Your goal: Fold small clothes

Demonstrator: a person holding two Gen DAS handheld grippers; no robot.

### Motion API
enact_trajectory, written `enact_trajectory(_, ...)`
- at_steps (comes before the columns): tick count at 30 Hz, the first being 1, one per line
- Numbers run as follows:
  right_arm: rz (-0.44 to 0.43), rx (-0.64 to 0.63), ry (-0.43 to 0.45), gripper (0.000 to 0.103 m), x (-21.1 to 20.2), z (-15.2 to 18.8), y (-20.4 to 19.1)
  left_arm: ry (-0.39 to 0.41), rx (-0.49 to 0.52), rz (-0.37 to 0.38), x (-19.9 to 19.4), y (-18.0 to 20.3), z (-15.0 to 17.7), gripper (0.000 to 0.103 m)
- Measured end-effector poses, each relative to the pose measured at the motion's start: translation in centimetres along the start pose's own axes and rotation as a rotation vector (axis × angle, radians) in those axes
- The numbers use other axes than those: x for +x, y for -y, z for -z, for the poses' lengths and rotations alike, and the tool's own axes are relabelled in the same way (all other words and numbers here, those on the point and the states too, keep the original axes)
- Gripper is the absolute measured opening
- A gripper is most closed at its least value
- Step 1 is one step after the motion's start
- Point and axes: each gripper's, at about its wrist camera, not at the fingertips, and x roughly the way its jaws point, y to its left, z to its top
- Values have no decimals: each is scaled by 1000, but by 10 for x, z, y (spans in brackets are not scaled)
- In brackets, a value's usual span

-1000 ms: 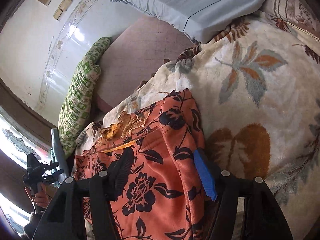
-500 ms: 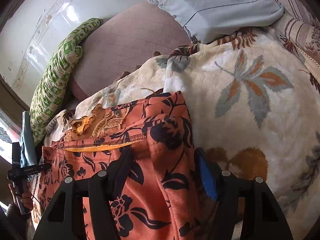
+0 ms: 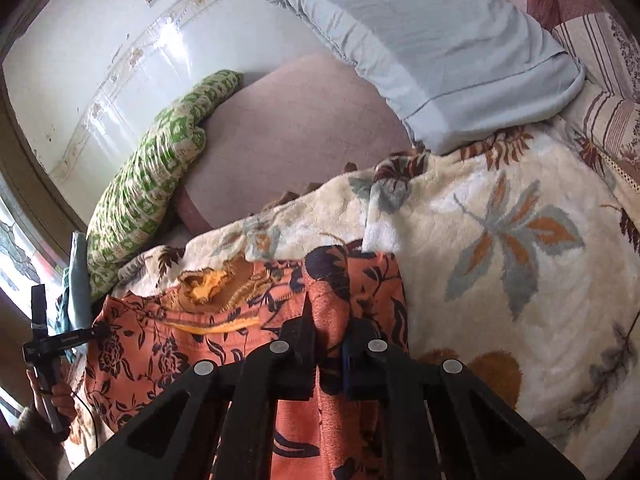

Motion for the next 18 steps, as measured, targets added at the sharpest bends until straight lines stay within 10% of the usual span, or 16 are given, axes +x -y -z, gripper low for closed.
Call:
enact_trajectory(5, -12, 30, 16, 7, 8, -14, 5, 62, -49, 4, -13, -8, -12, 6)
enact_trajectory(18, 125, 145, -110, 9, 86, -1, 44, -101, -96, -169, 94, -10, -16, 8)
